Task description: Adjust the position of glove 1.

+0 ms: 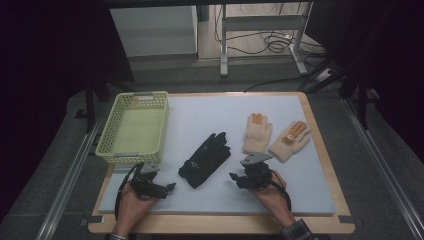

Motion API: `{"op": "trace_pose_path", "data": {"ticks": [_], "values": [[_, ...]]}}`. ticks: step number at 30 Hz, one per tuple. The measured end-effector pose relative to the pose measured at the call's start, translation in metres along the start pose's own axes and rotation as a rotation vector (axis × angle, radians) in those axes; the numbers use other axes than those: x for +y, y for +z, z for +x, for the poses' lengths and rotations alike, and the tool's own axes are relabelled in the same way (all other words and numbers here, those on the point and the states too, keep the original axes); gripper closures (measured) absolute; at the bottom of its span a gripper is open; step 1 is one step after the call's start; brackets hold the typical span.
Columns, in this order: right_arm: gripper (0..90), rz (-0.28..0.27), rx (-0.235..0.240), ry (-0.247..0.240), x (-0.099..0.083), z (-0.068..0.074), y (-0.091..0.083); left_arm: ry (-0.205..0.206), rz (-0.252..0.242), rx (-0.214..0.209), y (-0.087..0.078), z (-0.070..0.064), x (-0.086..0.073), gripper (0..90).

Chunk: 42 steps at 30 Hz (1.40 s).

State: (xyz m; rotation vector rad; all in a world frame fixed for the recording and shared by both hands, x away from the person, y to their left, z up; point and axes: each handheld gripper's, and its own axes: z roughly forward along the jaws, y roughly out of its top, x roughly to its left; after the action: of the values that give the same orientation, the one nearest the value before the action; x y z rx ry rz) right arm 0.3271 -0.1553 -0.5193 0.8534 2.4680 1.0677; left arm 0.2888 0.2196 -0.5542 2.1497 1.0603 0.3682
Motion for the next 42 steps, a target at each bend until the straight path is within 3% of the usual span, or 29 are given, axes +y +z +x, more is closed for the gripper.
{"op": "trace_pose_path", "data": {"ticks": [6,8,15,23,31,32,37,42], "values": [[27.5,0.011,-0.056,0.038,-0.02,-0.021,-0.014,0.001,-0.002,0.002,0.0,0.0,0.0,3.2],[26.0,0.025,-0.077,0.029,-0.025,-0.026,-0.017,0.001,-0.002,0.002,0.0,0.0,0.0,3.2],[22.0,0.026,-0.083,0.075,-0.038,-0.04,-0.019,0.005,-0.001,0.001,-0.001,-0.001,0.0,3.6],[19.1,0.029,-0.09,0.087,-0.038,-0.041,-0.018,0.007,0.015,-0.004,-0.004,-0.003,0.002,3.8],[17.9,0.03,-0.097,0.089,-0.039,-0.041,-0.018,0.017,-0.024,-0.09,-0.012,-0.013,0.014,0.0],[17.8,0.031,-0.097,0.089,-0.039,-0.041,-0.018,0.027,-0.02,-0.109,-0.011,-0.017,0.019,0.0],[17.8,0.031,-0.098,0.089,-0.039,-0.041,-0.018,0.064,-0.011,-0.104,-0.008,-0.027,0.036,0.0],[17.8,0.03,-0.098,0.089,-0.039,-0.041,-0.018,0.068,-0.019,-0.111,-0.006,-0.031,0.053,0.0]]}}
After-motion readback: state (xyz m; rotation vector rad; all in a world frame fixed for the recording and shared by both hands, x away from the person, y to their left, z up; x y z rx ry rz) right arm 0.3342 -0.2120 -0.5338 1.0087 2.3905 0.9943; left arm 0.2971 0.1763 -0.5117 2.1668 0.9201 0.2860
